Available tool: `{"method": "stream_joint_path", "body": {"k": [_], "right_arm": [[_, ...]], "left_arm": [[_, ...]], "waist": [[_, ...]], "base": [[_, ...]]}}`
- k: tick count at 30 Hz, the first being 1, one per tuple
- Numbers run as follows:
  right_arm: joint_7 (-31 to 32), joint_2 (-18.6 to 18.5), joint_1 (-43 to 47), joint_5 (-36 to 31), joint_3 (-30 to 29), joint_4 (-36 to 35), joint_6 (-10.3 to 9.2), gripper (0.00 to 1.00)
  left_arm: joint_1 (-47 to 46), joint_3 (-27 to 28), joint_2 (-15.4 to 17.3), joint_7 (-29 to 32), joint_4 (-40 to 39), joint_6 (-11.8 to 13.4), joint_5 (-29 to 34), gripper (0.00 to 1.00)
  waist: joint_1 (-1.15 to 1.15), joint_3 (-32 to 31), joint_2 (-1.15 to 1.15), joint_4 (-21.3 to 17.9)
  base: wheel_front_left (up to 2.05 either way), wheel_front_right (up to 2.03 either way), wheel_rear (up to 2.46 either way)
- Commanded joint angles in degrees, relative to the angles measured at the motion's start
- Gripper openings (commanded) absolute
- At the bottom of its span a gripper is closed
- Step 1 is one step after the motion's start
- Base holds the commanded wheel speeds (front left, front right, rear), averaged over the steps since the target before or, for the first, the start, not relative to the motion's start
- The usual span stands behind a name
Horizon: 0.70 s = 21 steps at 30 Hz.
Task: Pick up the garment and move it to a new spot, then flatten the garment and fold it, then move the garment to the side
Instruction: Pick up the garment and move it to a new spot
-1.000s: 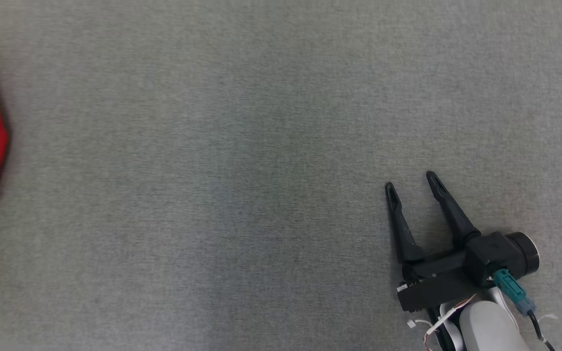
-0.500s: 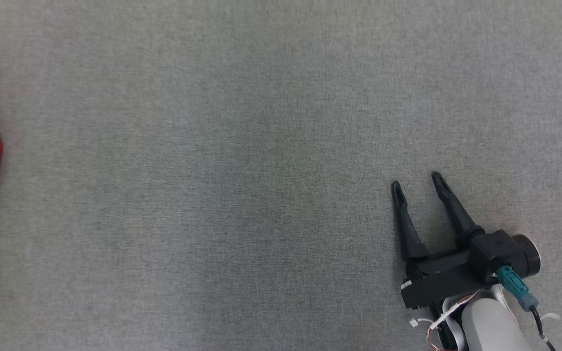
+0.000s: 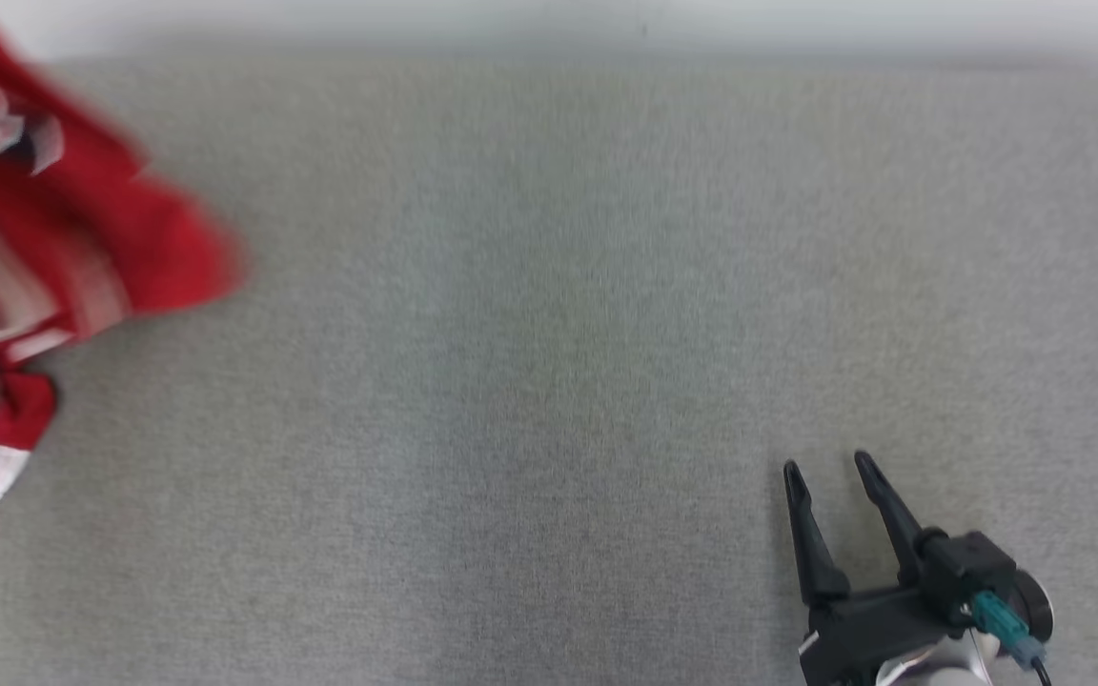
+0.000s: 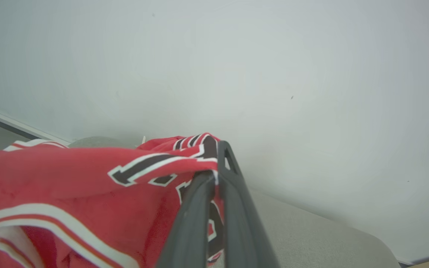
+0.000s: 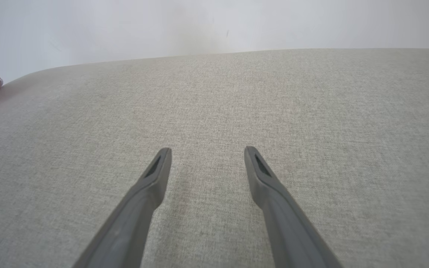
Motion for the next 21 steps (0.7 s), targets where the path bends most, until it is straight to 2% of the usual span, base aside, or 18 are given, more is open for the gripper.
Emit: {"method": "stream_joint_path", "body": {"k": [1,8,16,21], "right_arm": [[-0.39,-0.16,1.51,0.6,-0.29,0.33,-0.14,1.0],[-0.41,-0.16,4.16,1.09,-0.44,0.84,-0.14,1.0],[-0.41,-0.15,4.27,1.56,0.24,0.34,-0.14,1.0],[-0.43,-0.14,3.93,2.1,0.67,0.04,-0.14,1.0]], "left_arm": [[-1.59,-1.49,-0.92,-0.44,-1.17,-1.41,-0.09,0.0],[-6.69,-8.2,-8.23,-1.56,-2.7,-4.28,-1.7,0.0],[-8.23,-14.34,-17.17,-3.39,-2.26,-6.31,-3.7,0.0],[-5.91,-17.67,-19.79,-3.9,-1.44,-6.73,-5.55,0.0]], "waist": [[0.0,-6.03,-0.01,0.29],[0.0,-10.12,-0.01,-2.95],[0.0,-10.38,-0.01,-9.73],[0.0,-9.12,-0.01,-14.37]], "base": [[0.0,0.0,0.0],[0.0,0.0,0.0],[0.0,0.0,0.0],[0.0,0.0,0.0]]}}
